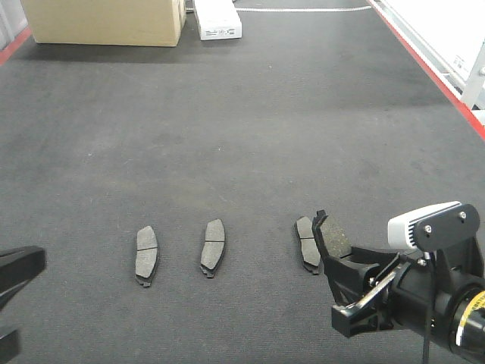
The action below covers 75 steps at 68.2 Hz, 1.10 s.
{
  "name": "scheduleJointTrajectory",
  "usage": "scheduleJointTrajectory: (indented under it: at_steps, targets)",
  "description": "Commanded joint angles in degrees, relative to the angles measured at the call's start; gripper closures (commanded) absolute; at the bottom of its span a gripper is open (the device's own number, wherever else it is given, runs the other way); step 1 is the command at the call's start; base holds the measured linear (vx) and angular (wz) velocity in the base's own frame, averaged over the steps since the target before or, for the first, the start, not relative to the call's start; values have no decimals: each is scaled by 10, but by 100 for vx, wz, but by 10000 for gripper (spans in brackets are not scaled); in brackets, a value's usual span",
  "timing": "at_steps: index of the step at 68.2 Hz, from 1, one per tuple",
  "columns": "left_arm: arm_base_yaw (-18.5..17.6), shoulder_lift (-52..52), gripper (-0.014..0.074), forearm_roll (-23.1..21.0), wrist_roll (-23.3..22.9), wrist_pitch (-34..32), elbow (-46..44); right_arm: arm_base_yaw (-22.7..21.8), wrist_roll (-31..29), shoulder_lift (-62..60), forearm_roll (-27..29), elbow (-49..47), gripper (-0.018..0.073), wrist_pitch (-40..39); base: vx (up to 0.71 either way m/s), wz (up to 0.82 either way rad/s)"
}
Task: Move and align brake pads A on conveyor
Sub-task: 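Open the left gripper and lift it away from the placed pad, then lower the right gripper's pad onto the belt beside the others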
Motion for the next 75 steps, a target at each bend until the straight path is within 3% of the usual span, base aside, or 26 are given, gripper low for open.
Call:
scheduleJointTrajectory:
  at_steps: [1,42,61,67,75]
  targets:
    - [-2,-13,603,-1,-1,-32,-14,-2,-5,-7,-6,-18,492,-48,0,0]
    - [-2,-15,603,-1,-1,-31,-14,-2,-5,-7,-5,-18,492,-53,0,0]
    - [-2,-15,603,-1,-1,-31,-14,-2,-1,-4,4,-19,489,-115,0,0]
    - [-2,-15,603,-1,-1,-31,-14,-2,-1,20,4,-43,489,-90,0,0]
    - [-2,-15,603,-1,-1,-30,-14,-2,-2,76,2,-116,484,7,0,0]
